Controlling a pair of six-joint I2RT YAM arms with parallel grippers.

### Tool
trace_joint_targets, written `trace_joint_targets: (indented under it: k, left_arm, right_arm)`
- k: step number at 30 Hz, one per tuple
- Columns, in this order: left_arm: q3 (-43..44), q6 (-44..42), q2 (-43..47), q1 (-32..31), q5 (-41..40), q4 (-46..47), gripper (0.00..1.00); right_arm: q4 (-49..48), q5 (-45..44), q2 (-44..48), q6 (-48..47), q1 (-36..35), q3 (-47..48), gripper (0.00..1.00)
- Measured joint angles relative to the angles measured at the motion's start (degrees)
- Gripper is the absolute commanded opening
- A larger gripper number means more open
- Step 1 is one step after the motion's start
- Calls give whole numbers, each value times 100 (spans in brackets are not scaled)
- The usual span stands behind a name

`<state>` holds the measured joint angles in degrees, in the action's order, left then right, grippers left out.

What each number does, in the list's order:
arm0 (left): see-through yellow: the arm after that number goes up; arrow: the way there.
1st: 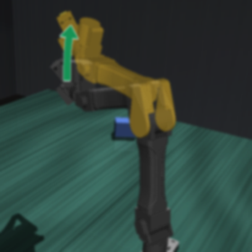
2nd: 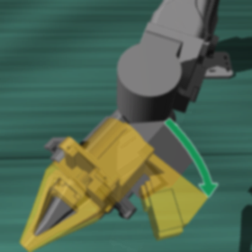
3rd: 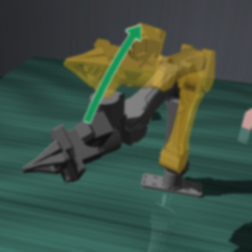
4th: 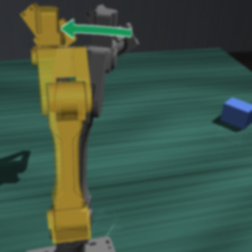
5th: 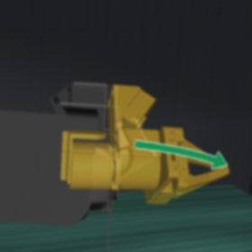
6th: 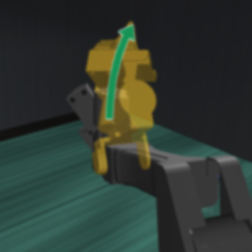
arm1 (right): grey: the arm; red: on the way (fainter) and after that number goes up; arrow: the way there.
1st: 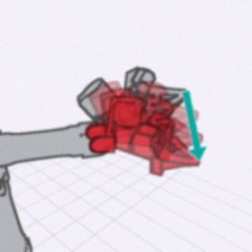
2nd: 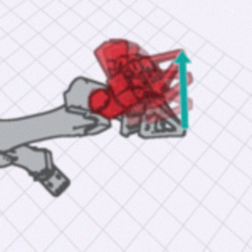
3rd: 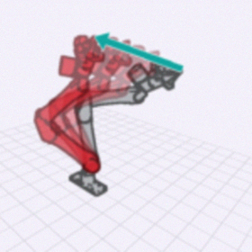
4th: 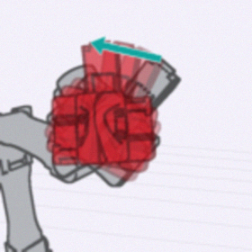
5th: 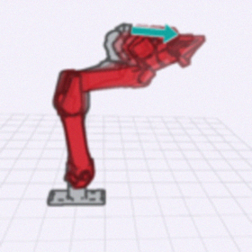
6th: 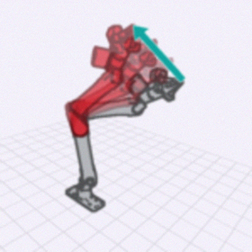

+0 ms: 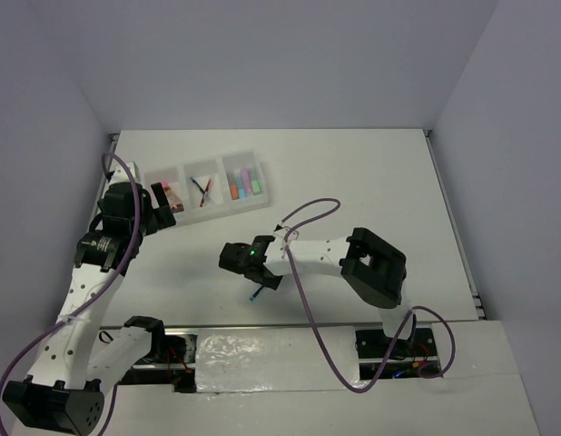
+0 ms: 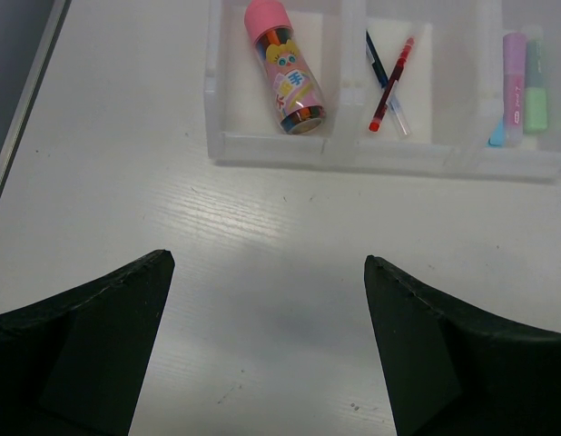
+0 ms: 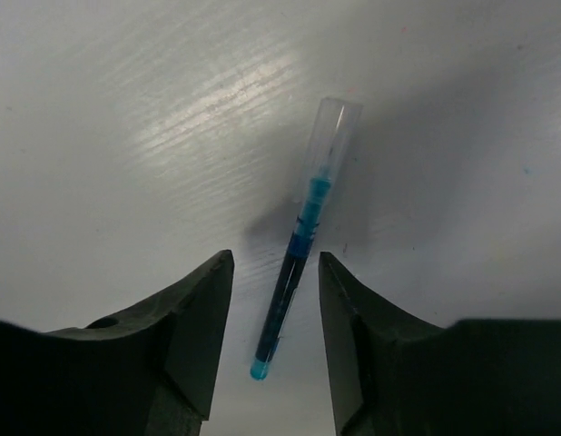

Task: Sort the stationery into containers
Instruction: Pick up the pen from the center of the board.

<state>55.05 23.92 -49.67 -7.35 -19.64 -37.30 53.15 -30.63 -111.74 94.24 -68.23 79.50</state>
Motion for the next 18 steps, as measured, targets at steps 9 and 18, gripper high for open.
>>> trace_joint_targets:
  k: [9,18]
  left_arm:
    - [0,0,0,0,0,0,99]
    - [0,9,9,0,-92,-9,99]
  right_arm:
    - [-168,232,-186,81,-4,-168,0]
    - [-938,33,15,-896,-4,-428,0]
